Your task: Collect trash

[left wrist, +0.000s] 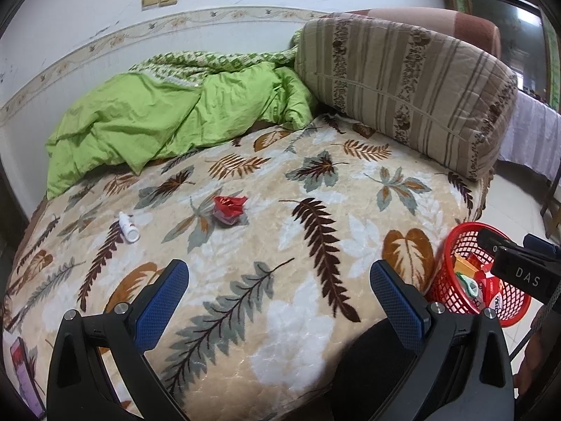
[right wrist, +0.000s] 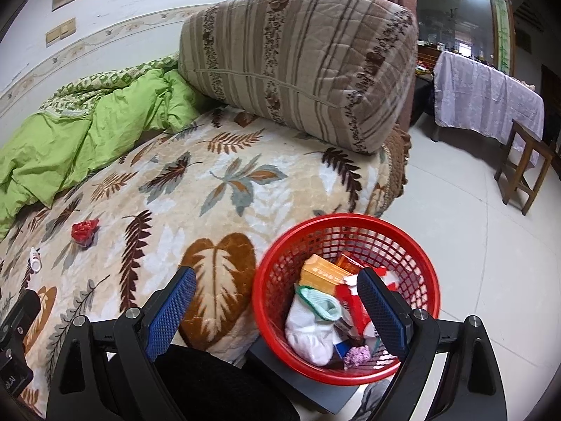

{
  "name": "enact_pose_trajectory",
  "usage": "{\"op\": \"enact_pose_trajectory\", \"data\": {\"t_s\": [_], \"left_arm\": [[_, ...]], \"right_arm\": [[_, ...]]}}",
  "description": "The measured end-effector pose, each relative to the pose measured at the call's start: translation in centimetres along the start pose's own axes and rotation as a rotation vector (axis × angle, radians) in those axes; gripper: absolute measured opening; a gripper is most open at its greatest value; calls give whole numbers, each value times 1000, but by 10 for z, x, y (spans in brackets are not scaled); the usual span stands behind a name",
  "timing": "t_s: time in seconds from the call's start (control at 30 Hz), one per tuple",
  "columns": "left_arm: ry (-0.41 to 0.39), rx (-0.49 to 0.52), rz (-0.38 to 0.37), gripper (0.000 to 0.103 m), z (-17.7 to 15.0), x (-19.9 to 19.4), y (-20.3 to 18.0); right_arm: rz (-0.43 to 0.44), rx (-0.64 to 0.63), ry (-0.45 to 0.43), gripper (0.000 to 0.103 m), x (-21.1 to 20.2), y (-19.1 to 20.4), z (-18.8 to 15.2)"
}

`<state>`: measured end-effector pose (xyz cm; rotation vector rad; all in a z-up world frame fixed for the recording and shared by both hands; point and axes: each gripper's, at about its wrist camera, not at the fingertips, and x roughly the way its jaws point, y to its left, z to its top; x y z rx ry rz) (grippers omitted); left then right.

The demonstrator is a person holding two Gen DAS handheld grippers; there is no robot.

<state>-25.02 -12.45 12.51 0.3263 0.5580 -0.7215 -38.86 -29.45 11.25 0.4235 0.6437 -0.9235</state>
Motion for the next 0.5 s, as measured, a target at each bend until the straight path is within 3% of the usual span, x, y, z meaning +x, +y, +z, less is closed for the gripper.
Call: {"op": "enact_pose_trajectory", "data": {"t_s": [0.2,0.3,0.5], "left_arm": [[55,-137,52,103,-2,13,54],[107,-266,101,103,-11,25,96],[241,-532,196,103,-43,55,188]], "right_arm": [[72,-113,-9,94,12,42,18],[120,-177,-6,94,22,77,26],[244,-377,95,94,62,173,16]]}}
